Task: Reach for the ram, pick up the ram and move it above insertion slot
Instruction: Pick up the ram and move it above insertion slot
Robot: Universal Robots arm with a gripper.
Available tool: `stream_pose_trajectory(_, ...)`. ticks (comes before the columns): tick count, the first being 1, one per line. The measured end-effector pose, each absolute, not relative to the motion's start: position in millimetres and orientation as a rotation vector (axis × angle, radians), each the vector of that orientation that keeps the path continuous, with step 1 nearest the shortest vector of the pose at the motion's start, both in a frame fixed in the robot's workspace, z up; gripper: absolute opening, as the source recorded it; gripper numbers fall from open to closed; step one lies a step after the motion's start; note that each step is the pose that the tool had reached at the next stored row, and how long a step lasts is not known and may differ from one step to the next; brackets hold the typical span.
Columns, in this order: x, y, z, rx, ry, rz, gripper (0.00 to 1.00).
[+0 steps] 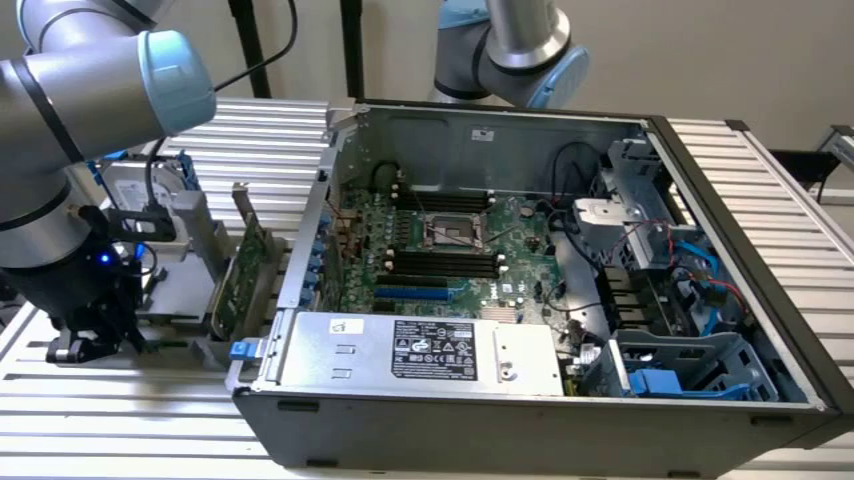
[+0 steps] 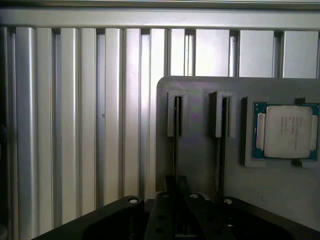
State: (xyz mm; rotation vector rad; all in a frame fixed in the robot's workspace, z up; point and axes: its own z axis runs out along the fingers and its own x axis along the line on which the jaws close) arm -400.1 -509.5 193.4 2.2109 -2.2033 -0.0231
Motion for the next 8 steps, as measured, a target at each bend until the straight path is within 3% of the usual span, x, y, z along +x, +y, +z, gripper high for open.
stream_pose_trajectory(8,-397.8,-509.6,202.6,2.205,-2.197,-0.037,0.14)
